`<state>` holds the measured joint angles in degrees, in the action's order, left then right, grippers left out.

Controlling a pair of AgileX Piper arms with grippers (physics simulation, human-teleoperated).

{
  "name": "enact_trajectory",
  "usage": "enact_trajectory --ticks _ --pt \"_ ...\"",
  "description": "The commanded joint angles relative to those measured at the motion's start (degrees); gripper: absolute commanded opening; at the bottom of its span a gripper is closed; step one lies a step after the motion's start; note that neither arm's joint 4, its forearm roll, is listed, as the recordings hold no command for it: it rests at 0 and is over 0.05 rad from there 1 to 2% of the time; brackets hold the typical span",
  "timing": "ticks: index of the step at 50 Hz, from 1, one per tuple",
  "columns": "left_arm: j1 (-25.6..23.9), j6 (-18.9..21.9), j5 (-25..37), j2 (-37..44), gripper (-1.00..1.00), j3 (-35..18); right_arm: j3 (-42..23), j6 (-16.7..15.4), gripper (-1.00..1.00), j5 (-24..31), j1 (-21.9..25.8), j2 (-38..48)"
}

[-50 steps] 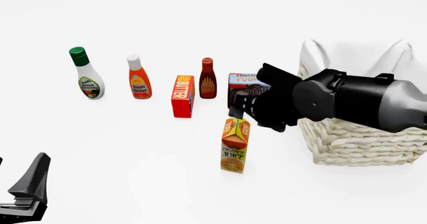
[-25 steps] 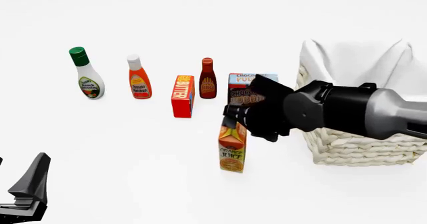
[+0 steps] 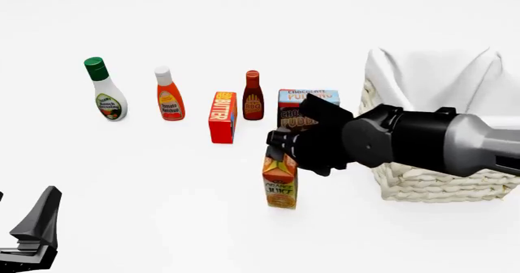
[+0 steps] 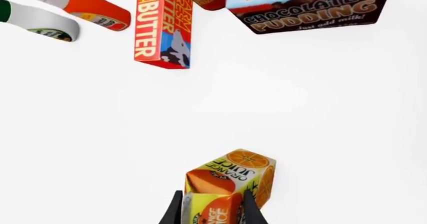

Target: Pick the orange juice and place it in the basket.

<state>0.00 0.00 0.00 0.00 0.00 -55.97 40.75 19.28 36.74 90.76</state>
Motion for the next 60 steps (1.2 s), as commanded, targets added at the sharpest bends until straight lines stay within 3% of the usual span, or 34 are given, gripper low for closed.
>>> enact_trajectory --ticks 1,6,17,40,60 --pt "0.0 0.0 0.0 0.0 1.0 0.0 1.7 0.5 -1.0 1.0 -0.6 0.3" --pt "0.0 0.0 0.0 0.0 1.0 0.0 0.6 -2.4 -1.0 2.0 -3.1 -1.4" --pt "0.0 0.0 0.0 0.0 1.0 0.0 0.2 -3.2 -1.0 2.8 -3.1 -7.1" --pt "0.0 0.0 0.0 0.0 1.0 0.0 2.1 -1.5 -1.0 1.8 -3.2 -16.6" --pt "0.0 0.0 0.0 0.0 1.0 0.0 1.8 -2.9 -1.0 1.8 -3.3 -24.5"
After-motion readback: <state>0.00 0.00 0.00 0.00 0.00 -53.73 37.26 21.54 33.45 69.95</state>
